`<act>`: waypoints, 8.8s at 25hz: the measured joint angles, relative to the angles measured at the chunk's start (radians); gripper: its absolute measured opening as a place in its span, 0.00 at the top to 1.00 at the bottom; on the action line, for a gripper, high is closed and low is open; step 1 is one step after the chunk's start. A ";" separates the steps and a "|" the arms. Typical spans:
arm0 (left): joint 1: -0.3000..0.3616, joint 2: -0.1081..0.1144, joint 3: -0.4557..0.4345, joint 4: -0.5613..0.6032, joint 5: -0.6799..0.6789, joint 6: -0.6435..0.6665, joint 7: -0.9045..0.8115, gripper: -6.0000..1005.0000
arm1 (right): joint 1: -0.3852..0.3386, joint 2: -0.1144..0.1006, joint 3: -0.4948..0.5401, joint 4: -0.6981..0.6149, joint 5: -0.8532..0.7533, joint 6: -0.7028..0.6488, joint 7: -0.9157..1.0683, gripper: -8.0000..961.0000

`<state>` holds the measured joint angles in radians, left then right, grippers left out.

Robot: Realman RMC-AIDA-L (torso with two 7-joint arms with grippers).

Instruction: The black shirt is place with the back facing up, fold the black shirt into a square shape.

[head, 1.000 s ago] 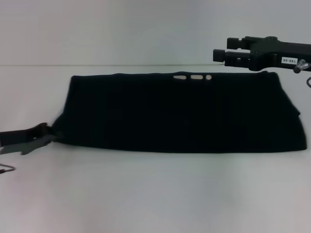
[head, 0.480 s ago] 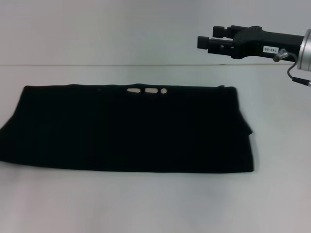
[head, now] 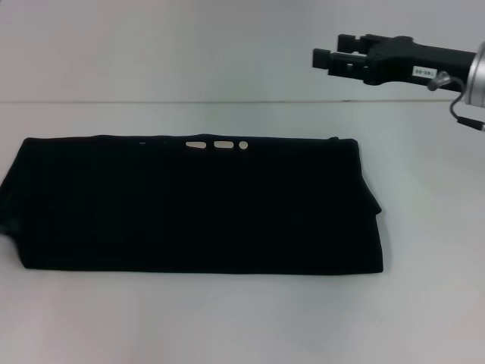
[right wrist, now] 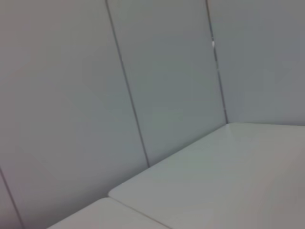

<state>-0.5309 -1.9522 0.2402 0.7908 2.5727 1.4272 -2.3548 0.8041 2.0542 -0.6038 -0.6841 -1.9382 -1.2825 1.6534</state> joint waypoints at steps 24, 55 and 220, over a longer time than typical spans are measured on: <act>-0.500 -0.224 0.022 -0.808 -0.392 -0.378 0.432 0.86 | -0.182 -0.152 0.057 -0.016 0.062 -0.036 -0.021 0.22; -0.191 -0.210 0.379 -0.289 -0.394 0.151 0.883 0.08 | 0.058 -0.131 -0.155 0.198 -0.488 0.017 0.704 0.22; -0.175 -0.201 0.392 -0.251 -0.510 -0.080 0.812 0.08 | 0.072 -0.049 -0.226 0.218 -0.319 0.362 0.419 0.47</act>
<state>-0.7062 -2.1536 0.6318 0.5399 2.0624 1.3476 -1.5432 0.8765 2.0049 -0.8293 -0.4657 -2.2570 -0.9208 2.0724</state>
